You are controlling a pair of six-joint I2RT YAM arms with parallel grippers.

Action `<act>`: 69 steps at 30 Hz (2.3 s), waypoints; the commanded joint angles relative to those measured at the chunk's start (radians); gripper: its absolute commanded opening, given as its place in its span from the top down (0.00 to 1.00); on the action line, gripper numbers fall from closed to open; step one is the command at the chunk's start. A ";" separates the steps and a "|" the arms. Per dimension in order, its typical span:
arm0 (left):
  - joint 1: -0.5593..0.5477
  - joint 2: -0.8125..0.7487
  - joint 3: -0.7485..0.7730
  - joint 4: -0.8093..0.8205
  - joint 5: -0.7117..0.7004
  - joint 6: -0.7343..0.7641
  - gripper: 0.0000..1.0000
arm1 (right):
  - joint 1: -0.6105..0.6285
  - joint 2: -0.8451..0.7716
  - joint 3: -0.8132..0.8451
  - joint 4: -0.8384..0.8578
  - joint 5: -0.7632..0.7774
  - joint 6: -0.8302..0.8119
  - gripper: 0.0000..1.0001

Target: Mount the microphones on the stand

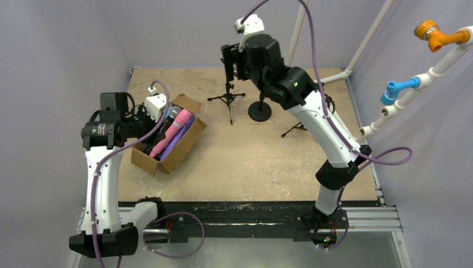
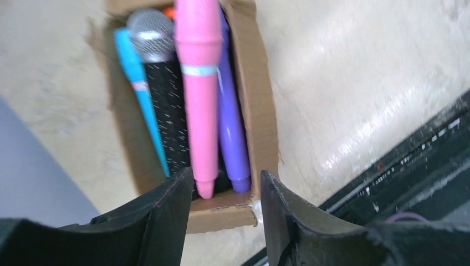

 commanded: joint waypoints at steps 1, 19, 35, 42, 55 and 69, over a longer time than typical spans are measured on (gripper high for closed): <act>0.006 -0.031 0.154 -0.003 -0.004 -0.126 0.51 | 0.144 -0.058 -0.150 0.057 0.010 0.046 0.19; 0.174 0.258 -0.129 0.382 -0.366 -0.151 0.40 | 0.275 -0.021 -0.631 0.429 -0.279 0.454 0.28; 0.196 0.281 -0.224 0.415 -0.151 -0.200 1.00 | 0.282 0.114 -0.611 0.597 -0.442 0.682 0.30; 0.213 0.110 -0.291 0.368 -0.092 -0.234 1.00 | 0.279 0.200 -0.539 0.582 -0.455 0.717 0.31; 0.213 -0.030 -0.365 0.293 -0.038 -0.259 1.00 | 0.277 0.278 -0.467 0.440 -0.411 0.707 0.34; 0.212 -0.043 -0.351 0.276 0.076 -0.257 1.00 | 0.277 0.377 -0.360 0.375 -0.318 0.690 0.35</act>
